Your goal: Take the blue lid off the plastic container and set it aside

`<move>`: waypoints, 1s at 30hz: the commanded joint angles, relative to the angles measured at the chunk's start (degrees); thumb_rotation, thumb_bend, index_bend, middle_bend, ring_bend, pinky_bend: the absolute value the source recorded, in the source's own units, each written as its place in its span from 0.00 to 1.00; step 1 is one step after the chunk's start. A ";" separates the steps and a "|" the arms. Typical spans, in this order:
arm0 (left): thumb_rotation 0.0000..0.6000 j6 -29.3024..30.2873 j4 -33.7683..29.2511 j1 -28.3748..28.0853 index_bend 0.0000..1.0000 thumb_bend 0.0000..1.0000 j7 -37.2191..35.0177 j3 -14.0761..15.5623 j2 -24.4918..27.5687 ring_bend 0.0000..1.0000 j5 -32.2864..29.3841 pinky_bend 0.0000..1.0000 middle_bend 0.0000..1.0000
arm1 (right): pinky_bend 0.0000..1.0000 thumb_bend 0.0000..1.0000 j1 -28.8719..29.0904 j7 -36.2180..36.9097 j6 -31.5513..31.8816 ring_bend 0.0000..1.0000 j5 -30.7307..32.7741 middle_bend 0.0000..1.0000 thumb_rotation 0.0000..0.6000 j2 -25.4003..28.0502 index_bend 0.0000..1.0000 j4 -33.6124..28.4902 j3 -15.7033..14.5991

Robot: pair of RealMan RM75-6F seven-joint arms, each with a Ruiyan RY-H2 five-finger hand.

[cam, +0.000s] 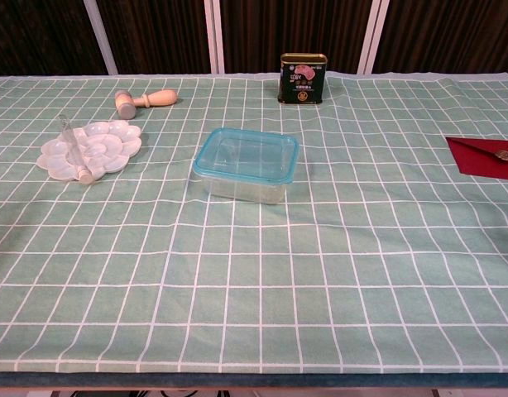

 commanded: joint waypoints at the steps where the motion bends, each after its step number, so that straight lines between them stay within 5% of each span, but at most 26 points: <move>1: 1.00 0.02 -0.02 0.03 0.00 0.01 0.02 0.03 0.05 0.00 0.01 0.08 0.00 | 0.00 0.24 -0.01 0.05 0.02 0.00 -0.06 0.00 1.00 0.06 0.00 -0.02 -0.03; 18: 1.00 -1.59 -1.13 -0.38 0.00 0.00 -0.12 -0.15 0.37 0.00 -1.65 0.08 0.00 | 0.00 0.24 0.09 -0.59 -0.44 0.00 0.20 0.00 1.00 -0.17 0.00 -0.10 -0.05; 30: 1.00 -5.10 -7.74 -4.19 0.00 0.00 3.71 -4.22 0.44 0.00 -6.03 0.08 0.00 | 0.00 0.24 0.12 -4.33 1.40 0.00 2.79 0.00 1.00 -5.39 0.00 3.52 3.03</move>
